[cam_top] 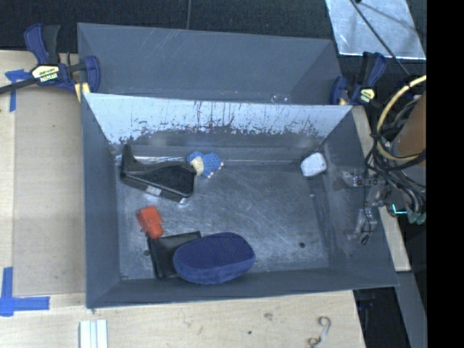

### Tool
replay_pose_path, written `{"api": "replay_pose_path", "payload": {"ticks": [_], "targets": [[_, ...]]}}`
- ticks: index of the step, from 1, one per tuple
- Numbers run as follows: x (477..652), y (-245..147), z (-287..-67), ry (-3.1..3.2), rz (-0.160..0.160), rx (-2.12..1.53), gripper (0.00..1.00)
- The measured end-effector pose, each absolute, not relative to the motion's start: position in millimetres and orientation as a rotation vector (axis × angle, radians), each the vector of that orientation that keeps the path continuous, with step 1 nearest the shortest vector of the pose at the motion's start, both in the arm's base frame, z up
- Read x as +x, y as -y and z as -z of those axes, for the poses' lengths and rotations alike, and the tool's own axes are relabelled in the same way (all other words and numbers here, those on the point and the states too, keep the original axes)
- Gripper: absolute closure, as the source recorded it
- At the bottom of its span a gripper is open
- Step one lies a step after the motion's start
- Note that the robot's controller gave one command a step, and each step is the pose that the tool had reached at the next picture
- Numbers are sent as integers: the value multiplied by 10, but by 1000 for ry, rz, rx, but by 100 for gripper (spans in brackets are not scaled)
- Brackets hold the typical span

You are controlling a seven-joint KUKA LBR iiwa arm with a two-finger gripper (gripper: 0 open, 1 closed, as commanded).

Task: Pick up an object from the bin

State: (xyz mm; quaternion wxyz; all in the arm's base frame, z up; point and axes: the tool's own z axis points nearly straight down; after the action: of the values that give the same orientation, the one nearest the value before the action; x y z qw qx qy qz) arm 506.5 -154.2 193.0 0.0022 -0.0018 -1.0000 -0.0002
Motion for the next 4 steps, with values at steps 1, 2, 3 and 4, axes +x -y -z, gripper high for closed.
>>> {"api": "replay_pose_path", "payload": {"ticks": [1,2,3,4], "targets": [[5690,1085,-1272,3143,3,133,0],[5822,561,-1154,3132,3,284,0],[5573,234,-1210,3119,2,382,0],[4913,-307,-1056,3038,4,791,0]]}}
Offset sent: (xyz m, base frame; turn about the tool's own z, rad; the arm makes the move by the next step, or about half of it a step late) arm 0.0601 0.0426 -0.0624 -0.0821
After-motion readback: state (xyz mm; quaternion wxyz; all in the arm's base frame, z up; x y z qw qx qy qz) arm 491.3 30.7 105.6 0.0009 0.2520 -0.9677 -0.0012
